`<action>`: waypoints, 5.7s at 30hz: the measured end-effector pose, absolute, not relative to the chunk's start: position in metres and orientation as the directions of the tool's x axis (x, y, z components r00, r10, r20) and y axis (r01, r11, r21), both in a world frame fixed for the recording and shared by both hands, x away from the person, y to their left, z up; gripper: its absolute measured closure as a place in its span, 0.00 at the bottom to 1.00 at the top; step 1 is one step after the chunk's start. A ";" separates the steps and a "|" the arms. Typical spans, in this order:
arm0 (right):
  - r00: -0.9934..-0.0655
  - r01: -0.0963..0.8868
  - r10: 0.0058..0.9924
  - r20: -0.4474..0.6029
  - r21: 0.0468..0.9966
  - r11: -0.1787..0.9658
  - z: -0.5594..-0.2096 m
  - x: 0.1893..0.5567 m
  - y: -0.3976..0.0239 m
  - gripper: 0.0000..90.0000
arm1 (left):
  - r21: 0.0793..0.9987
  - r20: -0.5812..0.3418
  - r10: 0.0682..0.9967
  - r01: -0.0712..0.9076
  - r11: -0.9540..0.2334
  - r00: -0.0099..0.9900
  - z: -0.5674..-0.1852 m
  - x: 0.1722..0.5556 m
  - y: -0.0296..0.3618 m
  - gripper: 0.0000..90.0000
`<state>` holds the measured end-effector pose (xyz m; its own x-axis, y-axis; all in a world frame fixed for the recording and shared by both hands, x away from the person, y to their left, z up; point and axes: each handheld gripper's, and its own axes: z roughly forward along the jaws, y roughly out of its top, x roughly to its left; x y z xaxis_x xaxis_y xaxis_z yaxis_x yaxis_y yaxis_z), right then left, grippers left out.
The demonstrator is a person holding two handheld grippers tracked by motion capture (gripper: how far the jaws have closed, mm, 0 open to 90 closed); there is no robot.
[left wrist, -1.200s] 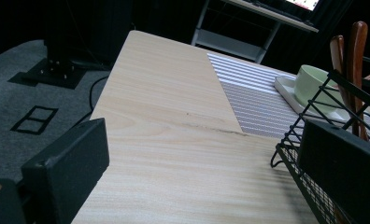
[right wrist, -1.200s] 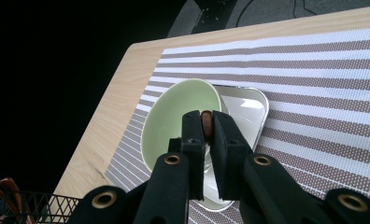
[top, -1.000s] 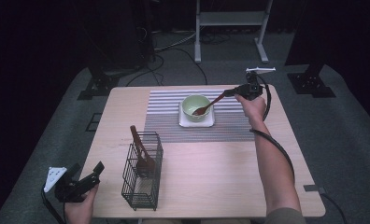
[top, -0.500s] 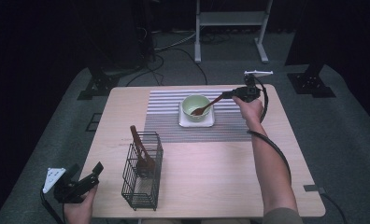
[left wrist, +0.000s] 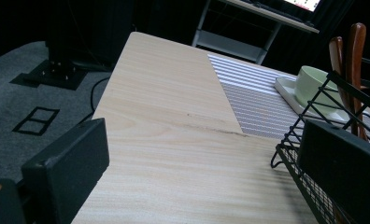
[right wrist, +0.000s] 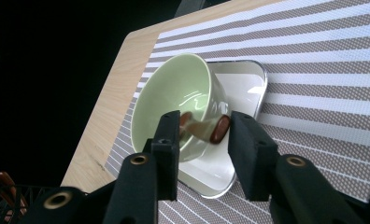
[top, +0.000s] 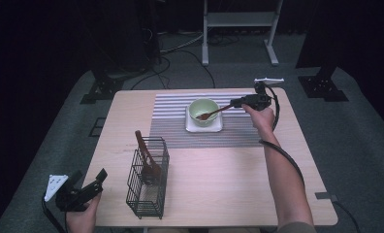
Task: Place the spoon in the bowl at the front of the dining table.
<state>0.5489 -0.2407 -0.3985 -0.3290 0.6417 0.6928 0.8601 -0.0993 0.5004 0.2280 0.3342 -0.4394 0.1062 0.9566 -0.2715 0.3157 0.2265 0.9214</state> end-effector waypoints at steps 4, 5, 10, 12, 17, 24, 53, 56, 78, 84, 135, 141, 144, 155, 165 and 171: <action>-0.325 0.861 0.640 0.696 0.498 -0.105 -0.400 0.544 -0.247 0.64 | 0.922 -0.270 0.957 0.314 0.225 0.107 -0.439 0.228 0.333 0.02; -0.328 0.860 0.638 0.697 0.500 -0.104 -0.401 0.543 -0.248 0.63 | 0.923 -0.270 0.957 0.313 0.225 0.108 -0.439 0.228 0.333 0.02; -0.339 0.863 0.633 0.696 0.497 -0.084 -0.403 0.535 -0.251 0.55 | 0.921 -0.275 0.955 0.316 0.230 0.108 -0.440 0.228 0.334 0.02; -0.339 0.867 0.632 0.697 0.493 -0.078 -0.403 0.533 -0.251 0.50 | 0.920 -0.279 0.954 0.317 0.233 0.108 -0.440 0.228 0.334 0.02; -0.345 0.871 0.636 0.690 0.488 -0.057 -0.404 0.527 -0.252 0.43 | 0.920 -0.274 0.956 0.317 0.229 0.105 -0.439 0.228 0.334 0.02; -0.358 0.873 0.634 0.686 0.486 -0.032 -0.403 0.517 -0.253 0.39 | 0.920 -0.276 0.956 0.317 0.233 0.100 -0.439 0.226 0.335 0.02; -0.433 0.865 0.606 0.667 0.497 0.071 -0.404 0.475 -0.261 0.31 | 0.915 -0.283 0.956 0.321 0.243 0.084 -0.441 0.223 0.338 0.02; -0.440 0.862 0.608 0.661 0.501 0.080 -0.403 0.471 -0.263 0.31 | 0.915 -0.282 0.956 0.322 0.242 0.083 -0.441 0.223 0.338 0.02; -0.449 0.865 0.599 0.664 0.491 0.104 -0.411 0.443 -0.281 0.30 | 0.916 -0.278 0.957 0.323 0.239 0.079 -0.441 0.223 0.337 0.02; -0.448 0.866 0.596 0.667 0.488 0.105 -0.413 0.435 -0.288 0.30 | 0.916 -0.277 0.958 0.323 0.238 0.078 -0.441 0.223 0.338 0.02; -0.447 0.865 0.569 0.690 0.495 0.079 -0.440 0.372 -0.325 0.29 | 0.916 -0.272 0.959 0.324 0.235 0.074 -0.441 0.222 0.337 0.02; -0.449 0.864 0.566 0.691 0.498 0.078 -0.442 0.366 -0.326 0.29 | 0.916 -0.272 0.959 0.326 0.235 0.074 -0.441 0.222 0.337 0.02; -0.453 0.862 0.570 0.685 0.499 0.087 -0.445 0.362 -0.325 0.29 | 0.916 -0.272 0.959 0.326 0.235 0.073 -0.441 0.222 0.337 0.02; -0.456 0.863 0.564 0.689 0.497 0.091 -0.453 0.350 -0.325 0.29 | 0.916 -0.272 0.959 0.326 0.235 0.074 -0.441 0.222 0.337 0.02; -0.464 0.861 0.554 0.691 0.500 0.096 -0.456 0.343 -0.321 0.29 | 0.916 -0.271 0.960 0.326 0.233 0.073 -0.440 0.222 0.337 0.02; -0.473 0.857 0.548 0.690 0.505 0.104 -0.456 0.338 -0.318 0.29 | 0.915 -0.270 0.960 0.328 0.233 0.072 -0.440 0.221 0.337 0.02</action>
<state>0.3376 -0.3178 -0.4565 -0.4728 0.5481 0.6900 0.8570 0.1037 0.5048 0.2214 0.3370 -0.4402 0.0721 0.9601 -0.2703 0.3285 0.2330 0.9153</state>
